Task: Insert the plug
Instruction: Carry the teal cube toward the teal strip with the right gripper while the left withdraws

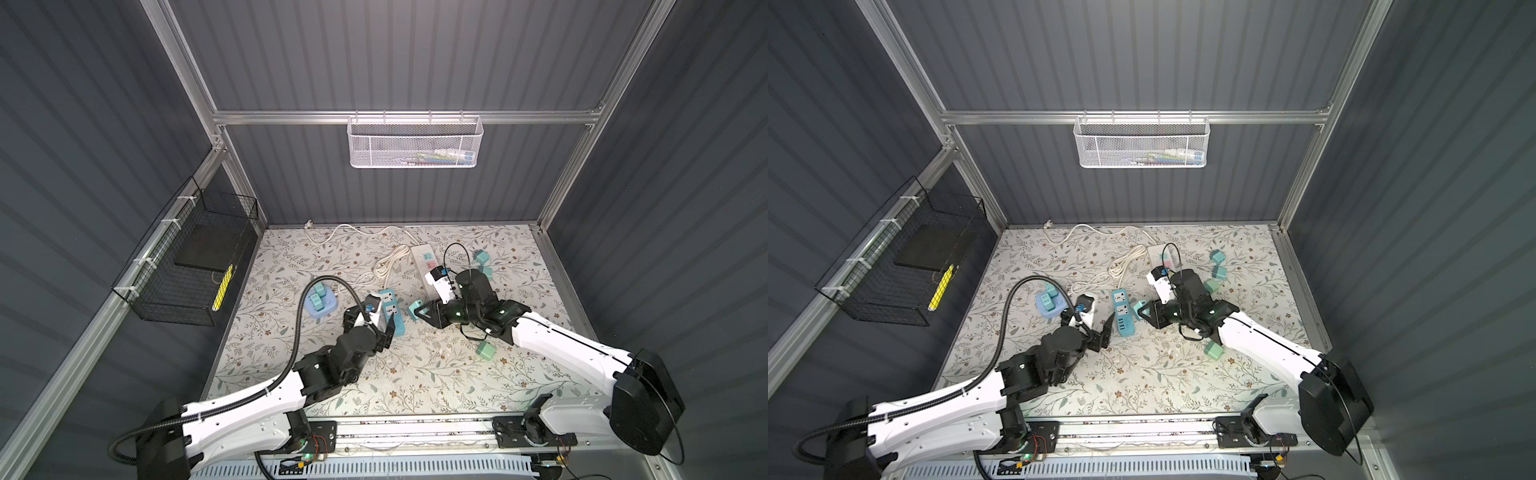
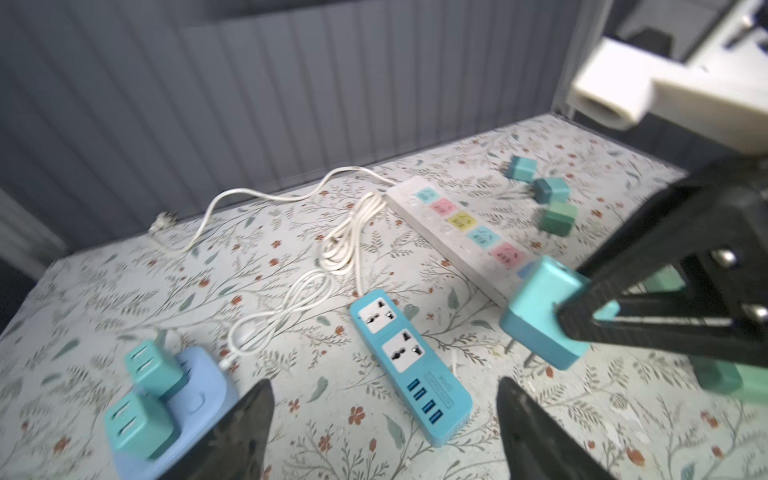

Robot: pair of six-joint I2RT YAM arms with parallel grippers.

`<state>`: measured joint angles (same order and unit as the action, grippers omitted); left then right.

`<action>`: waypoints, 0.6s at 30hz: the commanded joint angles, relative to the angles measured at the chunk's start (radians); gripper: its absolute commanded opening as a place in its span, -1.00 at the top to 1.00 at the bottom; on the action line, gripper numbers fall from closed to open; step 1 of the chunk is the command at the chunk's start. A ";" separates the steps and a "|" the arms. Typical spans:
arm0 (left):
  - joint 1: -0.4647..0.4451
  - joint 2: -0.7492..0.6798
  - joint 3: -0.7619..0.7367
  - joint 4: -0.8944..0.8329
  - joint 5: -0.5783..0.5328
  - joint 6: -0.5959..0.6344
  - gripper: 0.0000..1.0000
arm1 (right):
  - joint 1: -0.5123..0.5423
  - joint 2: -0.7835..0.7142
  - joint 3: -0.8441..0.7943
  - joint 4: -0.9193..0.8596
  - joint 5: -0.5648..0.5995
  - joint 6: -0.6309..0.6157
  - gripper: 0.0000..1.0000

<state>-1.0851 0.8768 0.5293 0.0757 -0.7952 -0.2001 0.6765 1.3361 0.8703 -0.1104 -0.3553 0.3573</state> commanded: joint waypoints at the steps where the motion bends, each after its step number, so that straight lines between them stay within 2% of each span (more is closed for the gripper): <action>1: 0.003 -0.100 -0.060 -0.096 -0.221 -0.195 -0.72 | 0.027 0.042 0.037 0.041 0.117 -0.015 0.67; 6: 0.004 -0.180 -0.103 -0.200 -0.284 -0.309 -0.79 | 0.047 0.106 0.055 0.098 0.158 0.008 0.68; 9: 0.004 -0.195 -0.100 -0.285 -0.339 -0.377 -0.84 | 0.056 0.144 0.074 0.113 0.185 0.015 0.69; 18: 0.005 -0.211 -0.109 -0.439 -0.403 -0.549 -0.88 | 0.064 0.274 0.140 0.167 0.250 0.040 0.70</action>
<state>-1.0847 0.6796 0.4301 -0.2722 -1.1343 -0.6483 0.7364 1.5826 0.9737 0.0170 -0.1501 0.3851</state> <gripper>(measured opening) 0.939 0.284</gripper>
